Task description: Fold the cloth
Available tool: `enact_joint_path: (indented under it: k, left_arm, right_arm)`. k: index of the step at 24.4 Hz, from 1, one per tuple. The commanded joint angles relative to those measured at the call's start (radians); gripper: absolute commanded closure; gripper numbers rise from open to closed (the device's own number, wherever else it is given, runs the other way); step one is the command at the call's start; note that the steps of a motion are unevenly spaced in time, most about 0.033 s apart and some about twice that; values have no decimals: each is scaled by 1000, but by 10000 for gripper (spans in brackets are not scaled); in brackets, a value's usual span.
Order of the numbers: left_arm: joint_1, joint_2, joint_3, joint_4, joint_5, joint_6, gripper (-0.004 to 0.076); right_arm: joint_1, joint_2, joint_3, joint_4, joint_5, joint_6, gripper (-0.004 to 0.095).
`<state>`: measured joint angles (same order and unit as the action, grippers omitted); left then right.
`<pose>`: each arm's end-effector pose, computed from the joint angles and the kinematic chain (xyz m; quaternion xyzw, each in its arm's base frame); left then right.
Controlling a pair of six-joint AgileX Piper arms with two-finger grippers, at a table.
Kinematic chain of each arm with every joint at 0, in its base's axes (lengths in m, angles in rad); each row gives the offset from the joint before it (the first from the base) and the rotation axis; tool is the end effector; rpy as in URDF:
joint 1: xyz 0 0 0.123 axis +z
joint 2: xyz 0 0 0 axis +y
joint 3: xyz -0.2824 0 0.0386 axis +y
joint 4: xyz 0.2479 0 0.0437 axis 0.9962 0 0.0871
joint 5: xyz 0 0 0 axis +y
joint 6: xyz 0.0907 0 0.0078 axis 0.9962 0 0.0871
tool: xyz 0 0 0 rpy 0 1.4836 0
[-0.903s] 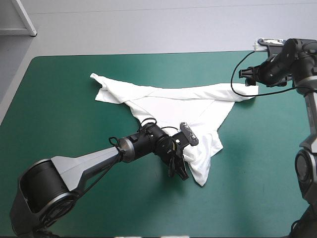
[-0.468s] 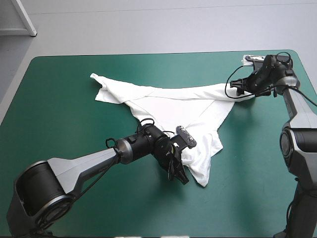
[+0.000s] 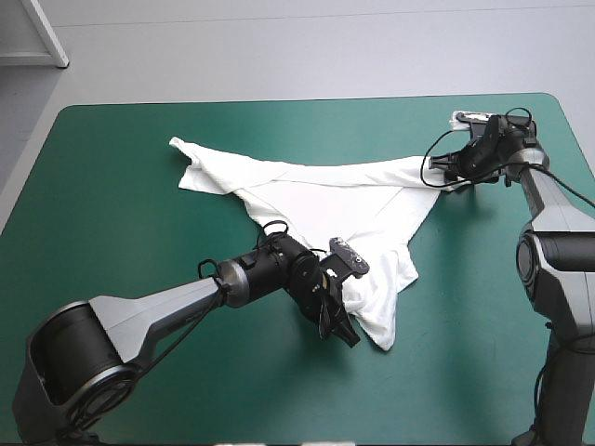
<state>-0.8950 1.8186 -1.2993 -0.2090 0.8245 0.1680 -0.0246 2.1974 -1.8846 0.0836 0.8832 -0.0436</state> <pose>0.2220 -0.2991 0.2169 0.4479 0.8762 -0.1364 0.1146 0.4867 -0.0061 0.2131 0.0092 0.9727 0.0297 0.2299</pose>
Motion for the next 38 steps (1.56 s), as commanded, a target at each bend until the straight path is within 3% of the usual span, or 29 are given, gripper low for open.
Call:
enact_joint_path:
  k: [1,4,7,9,12,15,18,24,29,38]
  left_arm:
    - [-7,-56,-18,-25,-8,-14,734]
    - [-7,-66,-18,-21,-8,-28,734]
    - [-7,-107,-29,61,14,-113,734]
    - [-7,-160,-66,194,86,-222,734]
    - [-7,-291,-198,485,264,-460,734]
    - [-7,-413,-383,670,458,-482,734]
    - [-7,-521,-544,767,463,-471,734]
    - [-7,-642,-720,1031,463,-457,734]
    - [-7,-723,-783,1179,463,-425,734]
    - [-7,-775,-846,1211,463,-314,734]
  right_arm:
    - [-5,-22,-13,51,42,-1,645]
    - [-5,-58,-20,76,62,-7,922]
    - [-5,-131,-71,74,95,-7,922]
    - [-5,-195,-147,72,151,-7,922]
    - [-5,-311,-285,32,245,-7,922]
    - [-5,-431,-396,-7,306,-5,922]
    - [-5,-550,-469,-56,321,-5,922]
    - [-5,-692,-511,-311,322,21,922]
    - [-5,-769,-511,-564,350,141,922]
    - [-5,-890,-511,-516,348,141,922]
